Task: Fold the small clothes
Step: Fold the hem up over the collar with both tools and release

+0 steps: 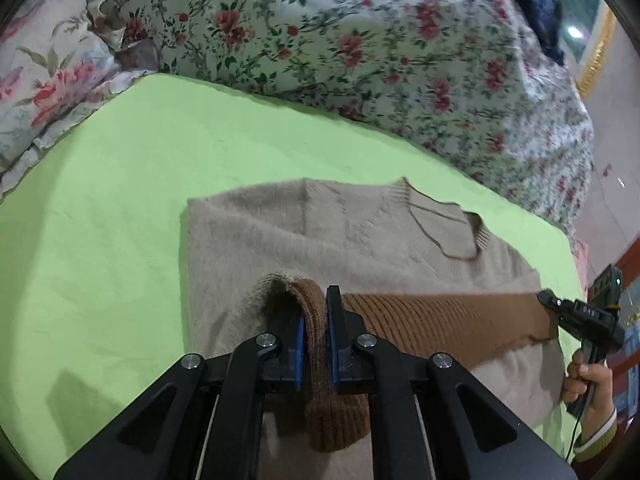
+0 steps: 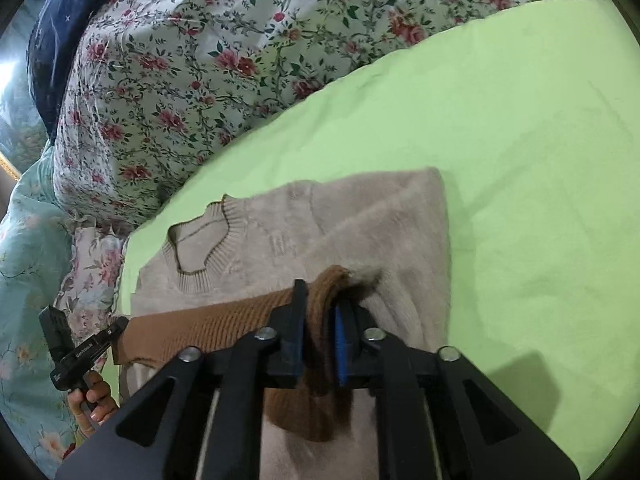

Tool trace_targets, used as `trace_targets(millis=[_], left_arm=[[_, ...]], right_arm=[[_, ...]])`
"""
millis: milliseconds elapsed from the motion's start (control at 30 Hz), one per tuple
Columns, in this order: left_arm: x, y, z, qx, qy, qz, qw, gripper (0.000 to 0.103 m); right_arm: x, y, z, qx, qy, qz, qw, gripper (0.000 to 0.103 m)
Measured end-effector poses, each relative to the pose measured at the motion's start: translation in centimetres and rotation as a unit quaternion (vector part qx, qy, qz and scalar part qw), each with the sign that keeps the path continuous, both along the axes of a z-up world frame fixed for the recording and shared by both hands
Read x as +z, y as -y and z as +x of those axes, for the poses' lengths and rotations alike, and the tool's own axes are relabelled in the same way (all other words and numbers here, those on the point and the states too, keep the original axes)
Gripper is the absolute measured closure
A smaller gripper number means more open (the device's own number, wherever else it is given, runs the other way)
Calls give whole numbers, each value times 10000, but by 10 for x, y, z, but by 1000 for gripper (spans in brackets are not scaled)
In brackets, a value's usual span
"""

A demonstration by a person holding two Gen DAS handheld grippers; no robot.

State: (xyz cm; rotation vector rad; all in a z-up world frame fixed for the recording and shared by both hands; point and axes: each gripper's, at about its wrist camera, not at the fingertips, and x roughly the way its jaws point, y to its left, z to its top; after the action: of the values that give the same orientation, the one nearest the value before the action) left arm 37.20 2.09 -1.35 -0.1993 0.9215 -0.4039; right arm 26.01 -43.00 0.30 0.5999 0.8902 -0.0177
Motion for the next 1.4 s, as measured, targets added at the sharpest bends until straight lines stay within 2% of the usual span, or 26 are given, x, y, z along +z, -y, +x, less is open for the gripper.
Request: trace_targets(millis=[67, 100, 133, 200, 267, 367, 467, 533, 633, 767, 833, 900, 933, 967, 1033, 1133, 1400], left_arm=[[6, -1, -22, -152, 55, -86, 9998, 83], [10, 0, -33, -215, 88, -118, 9997, 74], [12, 3, -48, -334, 122, -137, 9993, 69], [16, 11, -70, -555, 152, -164, 9982, 68], [12, 25, -90, -901, 59, -256, 9956, 66], [-3, 55, -105, -1436, -146, -18, 9895, 66], [-17, 75, -98, -1598, -213, 509, 9856, 67], [-18, 76, -81, -1609, -283, 491, 9854, 68], [-11, 72, -47, -1405, -157, 719, 9873, 71], [-5, 54, 14, -612, 0, 1228, 9905, 71], [-3, 39, 39, -273, -76, 1128, 9932, 71], [0, 22, 55, 24, -117, 932, 9956, 71], [3, 16, 58, 195, -96, 950, 9952, 71], [5, 10, 59, 310, -83, 956, 9949, 70], [9, -3, 50, 374, -63, 723, 9967, 70], [15, -8, 24, 343, -37, 550, 9979, 69], [19, -1, -89, 126, -103, 40, 9999, 65]], right_arm=[[13, -3, -17, -32, 170, -179, 9997, 68], [20, -5, -25, -38, 236, -289, 9993, 62], [30, -10, -36, -11, 363, -406, 9985, 62], [39, -22, -50, 143, 525, -469, 9974, 61], [42, -46, -61, 709, 609, -491, 9944, 61], [26, -81, -57, 1682, 302, -474, 9842, 61], [1, -108, -41, 2549, -186, -572, 9651, 61], [-8, -109, -28, 2666, -383, -792, 9598, 61], [-9, -95, -2, 2485, -417, -1249, 9596, 61], [-3, -51, 37, 1405, -385, -1598, 9763, 62], [4, -19, 48, 617, -256, -1575, 9853, 62], [11, 0, 48, 172, -85, -1347, 9907, 61], [16, 8, 45, -145, -52, -1373, 9904, 61], [18, 11, 42, -235, -27, -1349, 9906, 61], [24, 13, 31, -257, 90, -1150, 9930, 61], [29, 0, 6, -99, 191, -1130, 9934, 61], [26, -61, -51, 467, 133, -902, 9947, 61]])
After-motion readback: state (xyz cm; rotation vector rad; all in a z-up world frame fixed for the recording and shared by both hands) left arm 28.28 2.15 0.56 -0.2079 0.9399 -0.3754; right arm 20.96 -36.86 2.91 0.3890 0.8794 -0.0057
